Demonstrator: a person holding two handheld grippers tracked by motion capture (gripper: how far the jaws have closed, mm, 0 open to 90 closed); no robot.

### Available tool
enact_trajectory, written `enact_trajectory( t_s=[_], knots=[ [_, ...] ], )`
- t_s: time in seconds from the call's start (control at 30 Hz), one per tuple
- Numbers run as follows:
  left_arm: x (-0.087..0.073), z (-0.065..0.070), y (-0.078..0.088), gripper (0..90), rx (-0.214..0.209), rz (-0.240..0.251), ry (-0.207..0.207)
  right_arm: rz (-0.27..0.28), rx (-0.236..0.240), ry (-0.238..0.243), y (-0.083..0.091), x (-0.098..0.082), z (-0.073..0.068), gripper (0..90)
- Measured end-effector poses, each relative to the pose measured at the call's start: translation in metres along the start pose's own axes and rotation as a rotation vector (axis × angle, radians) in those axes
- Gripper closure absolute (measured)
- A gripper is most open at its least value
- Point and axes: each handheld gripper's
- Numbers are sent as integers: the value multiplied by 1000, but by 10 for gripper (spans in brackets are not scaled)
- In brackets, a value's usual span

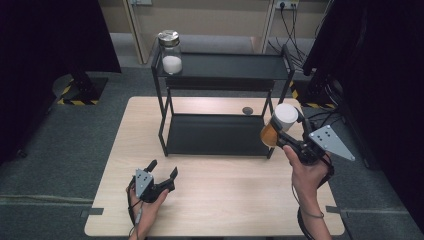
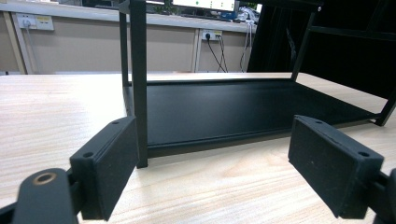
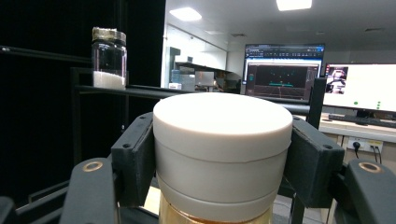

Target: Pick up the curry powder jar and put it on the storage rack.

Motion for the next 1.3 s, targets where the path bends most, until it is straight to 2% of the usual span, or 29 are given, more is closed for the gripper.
enact_trajectory(
  t_s=[1.3],
  knots=[
    [0,1,-1,159,-1,-3,-6,26,-38,12,-38,40,16,339]
  ],
)
Point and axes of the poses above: each handheld gripper's, and its own axes: y roughly backward along the jaws, x roughly out of its top, z roughly to its right, and after that the axes turned 12 degrees about y, right-handed
